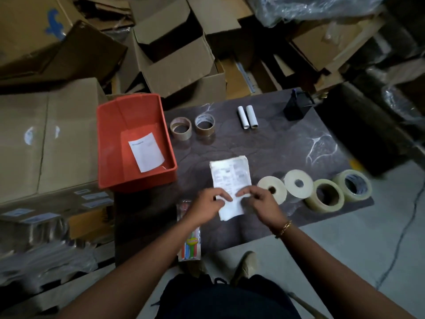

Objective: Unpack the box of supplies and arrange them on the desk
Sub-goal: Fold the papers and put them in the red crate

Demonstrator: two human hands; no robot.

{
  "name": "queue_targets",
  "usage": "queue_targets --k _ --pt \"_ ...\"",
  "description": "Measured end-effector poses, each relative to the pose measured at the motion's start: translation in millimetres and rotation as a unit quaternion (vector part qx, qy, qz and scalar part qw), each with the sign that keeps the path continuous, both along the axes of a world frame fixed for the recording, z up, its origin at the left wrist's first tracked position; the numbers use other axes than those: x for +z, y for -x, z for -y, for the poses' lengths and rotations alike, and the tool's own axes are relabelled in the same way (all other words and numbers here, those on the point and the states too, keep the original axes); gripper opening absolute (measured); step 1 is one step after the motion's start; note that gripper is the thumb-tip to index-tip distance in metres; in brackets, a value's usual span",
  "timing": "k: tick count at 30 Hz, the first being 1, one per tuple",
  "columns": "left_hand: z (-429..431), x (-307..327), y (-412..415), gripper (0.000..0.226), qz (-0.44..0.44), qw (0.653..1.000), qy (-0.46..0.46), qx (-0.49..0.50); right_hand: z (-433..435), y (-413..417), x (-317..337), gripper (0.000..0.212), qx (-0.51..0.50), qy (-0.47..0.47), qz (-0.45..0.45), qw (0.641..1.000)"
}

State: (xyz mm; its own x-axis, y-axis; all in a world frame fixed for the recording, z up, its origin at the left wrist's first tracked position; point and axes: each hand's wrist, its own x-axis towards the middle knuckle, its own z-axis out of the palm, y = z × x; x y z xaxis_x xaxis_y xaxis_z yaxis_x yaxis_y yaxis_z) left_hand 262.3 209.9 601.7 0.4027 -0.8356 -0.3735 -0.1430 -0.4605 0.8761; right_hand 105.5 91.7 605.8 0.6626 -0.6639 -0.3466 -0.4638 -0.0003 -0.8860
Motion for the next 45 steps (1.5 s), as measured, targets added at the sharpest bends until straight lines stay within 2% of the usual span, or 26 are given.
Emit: queue_targets --k 3,6,9,18,24,32,35,38,42,45 --pt "12 48 -16 0.037 -0.155 0.985 0.063 0.053 20 -1 51 0.024 -0.021 -0.139 0.071 0.988" --pt "26 94 -24 0.045 -0.293 0.944 0.134 0.074 38 -7 91 0.028 0.01 -0.21 0.136 0.968" --pt "36 126 -21 0.049 -0.331 0.922 0.18 0.088 55 -9 118 0.029 0.033 -0.233 0.187 0.954" --pt "57 161 11 0.068 -0.204 0.949 0.204 0.125 82 -3 147 0.055 0.079 -0.177 0.218 0.956" --pt "58 168 18 0.076 -0.134 0.959 0.209 0.139 93 -5 147 0.063 0.095 -0.147 0.212 0.961" --pt "44 159 -1 0.084 -0.046 0.967 0.153 0.199 85 -44 134 0.061 0.117 -0.148 0.176 0.966" --pt "32 150 -22 0.083 -0.035 0.967 0.138 0.213 72 -75 122 0.055 0.108 -0.13 0.152 0.974" --pt "14 135 -58 0.081 -0.027 0.959 0.141 0.243 47 -121 116 0.05 0.097 -0.061 0.139 0.984" --pt "-12 120 -136 0.073 0.018 0.939 0.135 0.317 12 -207 120 0.048 0.12 0.039 0.118 0.985" --pt "-30 99 -200 0.072 0.047 0.93 0.083 0.356 -8 -278 105 0.053 0.145 0.083 0.09 0.982"
